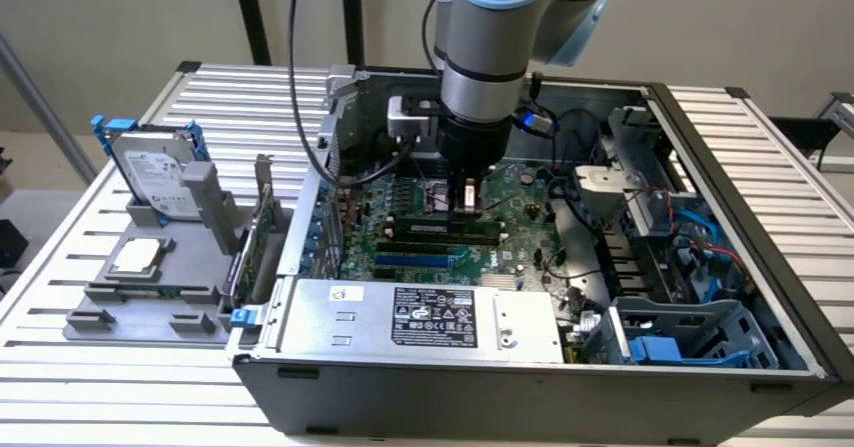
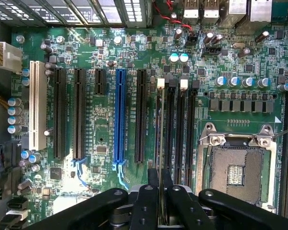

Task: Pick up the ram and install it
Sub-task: 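Insert the ram into the slot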

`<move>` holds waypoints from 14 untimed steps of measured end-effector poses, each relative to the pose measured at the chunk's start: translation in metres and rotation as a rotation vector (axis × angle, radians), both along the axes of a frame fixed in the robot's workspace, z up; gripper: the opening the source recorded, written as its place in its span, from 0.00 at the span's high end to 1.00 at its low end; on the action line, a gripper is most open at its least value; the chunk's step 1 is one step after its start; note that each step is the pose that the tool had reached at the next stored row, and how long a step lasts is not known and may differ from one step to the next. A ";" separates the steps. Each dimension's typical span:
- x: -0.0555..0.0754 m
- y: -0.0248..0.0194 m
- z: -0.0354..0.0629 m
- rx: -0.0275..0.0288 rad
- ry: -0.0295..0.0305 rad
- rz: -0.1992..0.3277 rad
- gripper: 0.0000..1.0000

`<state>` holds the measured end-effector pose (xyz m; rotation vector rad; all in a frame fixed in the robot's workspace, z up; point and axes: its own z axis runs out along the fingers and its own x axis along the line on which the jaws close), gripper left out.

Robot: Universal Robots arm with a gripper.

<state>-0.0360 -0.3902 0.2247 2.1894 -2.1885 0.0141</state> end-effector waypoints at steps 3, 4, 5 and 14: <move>0.000 0.0000 -0.0014 0.0001 -0.0001 0.000 0.86; 0.000 0.0000 -0.0018 0.0001 0.0000 0.000 0.86; 0.000 0.0000 -0.0022 0.0000 -0.0001 0.000 0.86; 0.000 0.0000 -0.0002 0.0002 0.0032 0.000 0.78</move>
